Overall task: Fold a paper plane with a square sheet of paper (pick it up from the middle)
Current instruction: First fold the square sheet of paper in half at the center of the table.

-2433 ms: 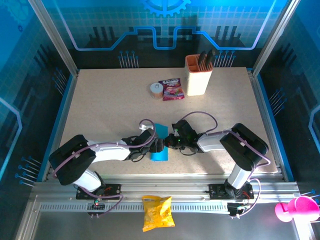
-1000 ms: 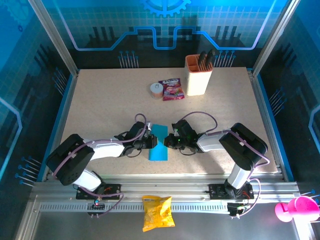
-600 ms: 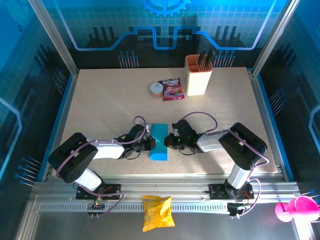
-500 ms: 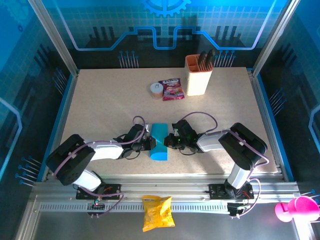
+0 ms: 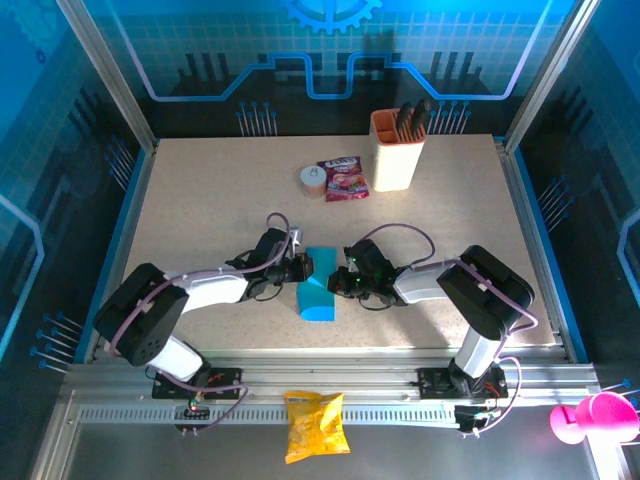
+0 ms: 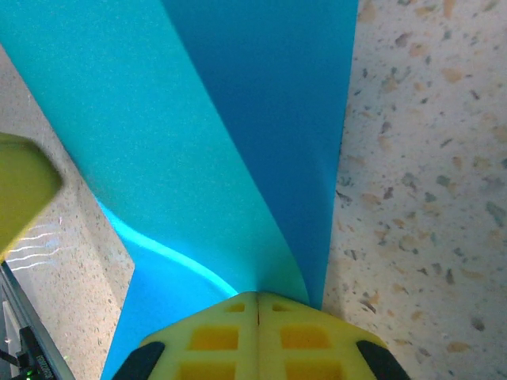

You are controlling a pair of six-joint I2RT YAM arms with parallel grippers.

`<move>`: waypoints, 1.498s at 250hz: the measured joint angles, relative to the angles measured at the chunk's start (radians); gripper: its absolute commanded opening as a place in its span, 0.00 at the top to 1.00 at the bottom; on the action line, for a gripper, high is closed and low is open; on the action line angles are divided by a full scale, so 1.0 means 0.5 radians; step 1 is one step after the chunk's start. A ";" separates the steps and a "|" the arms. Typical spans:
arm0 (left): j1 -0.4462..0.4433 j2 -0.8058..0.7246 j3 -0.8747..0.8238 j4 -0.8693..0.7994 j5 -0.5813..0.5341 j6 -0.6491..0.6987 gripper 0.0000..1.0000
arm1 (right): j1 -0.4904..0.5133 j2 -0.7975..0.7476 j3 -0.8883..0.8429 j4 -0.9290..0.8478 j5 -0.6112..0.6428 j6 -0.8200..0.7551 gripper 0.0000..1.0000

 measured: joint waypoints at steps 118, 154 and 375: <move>0.042 0.194 -0.190 0.378 -0.052 -0.063 0.97 | 0.001 0.013 0.000 0.008 -0.002 0.000 1.00; 0.042 0.087 -0.202 0.275 -0.052 -0.065 0.93 | 0.001 0.013 -0.011 0.027 -0.002 0.000 1.00; 0.141 0.290 0.191 0.013 -0.003 0.113 1.00 | 0.002 0.026 -0.007 0.026 -0.002 -0.001 1.00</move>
